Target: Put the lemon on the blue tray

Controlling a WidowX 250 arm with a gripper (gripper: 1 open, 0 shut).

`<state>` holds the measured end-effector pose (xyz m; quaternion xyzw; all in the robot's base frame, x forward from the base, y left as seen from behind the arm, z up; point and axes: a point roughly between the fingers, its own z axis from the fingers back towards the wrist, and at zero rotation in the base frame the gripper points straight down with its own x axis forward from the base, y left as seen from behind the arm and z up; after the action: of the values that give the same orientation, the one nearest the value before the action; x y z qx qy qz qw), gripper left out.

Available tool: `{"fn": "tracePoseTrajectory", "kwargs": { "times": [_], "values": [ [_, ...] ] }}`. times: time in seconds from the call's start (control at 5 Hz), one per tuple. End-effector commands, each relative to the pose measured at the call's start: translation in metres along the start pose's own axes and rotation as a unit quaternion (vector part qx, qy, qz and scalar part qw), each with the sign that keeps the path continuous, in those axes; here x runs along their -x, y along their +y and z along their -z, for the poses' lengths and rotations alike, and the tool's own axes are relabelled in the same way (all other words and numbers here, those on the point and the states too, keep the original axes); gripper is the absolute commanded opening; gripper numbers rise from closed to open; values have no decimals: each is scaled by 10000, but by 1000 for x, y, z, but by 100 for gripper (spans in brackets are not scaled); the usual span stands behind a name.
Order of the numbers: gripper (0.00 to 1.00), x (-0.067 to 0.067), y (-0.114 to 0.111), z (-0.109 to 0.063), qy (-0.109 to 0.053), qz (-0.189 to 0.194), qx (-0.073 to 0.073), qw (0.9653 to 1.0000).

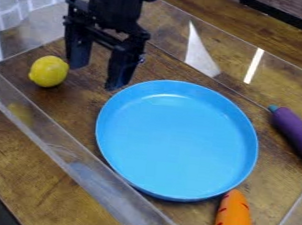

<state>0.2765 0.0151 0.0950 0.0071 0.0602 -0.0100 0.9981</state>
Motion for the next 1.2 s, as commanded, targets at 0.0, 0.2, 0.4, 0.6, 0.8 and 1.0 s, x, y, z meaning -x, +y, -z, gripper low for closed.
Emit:
{"fn": "tracePoseTrajectory", "kwargs": {
  "times": [0.0, 0.2, 0.4, 0.6, 0.8, 1.0],
  "values": [
    [100, 2, 11, 1, -103, -227, -5, 9997],
    [100, 5, 16, 10, -48, -274, -21, 9996],
    [100, 5, 37, 13, -18, -141, -67, 9999],
    [100, 4, 64, 14, -75, -189, -56, 9998],
    [100, -3, 76, 10, -156, 60, -72, 9998],
    [100, -7, 75, 10, -188, 397, -130, 9990]
  ]
}}
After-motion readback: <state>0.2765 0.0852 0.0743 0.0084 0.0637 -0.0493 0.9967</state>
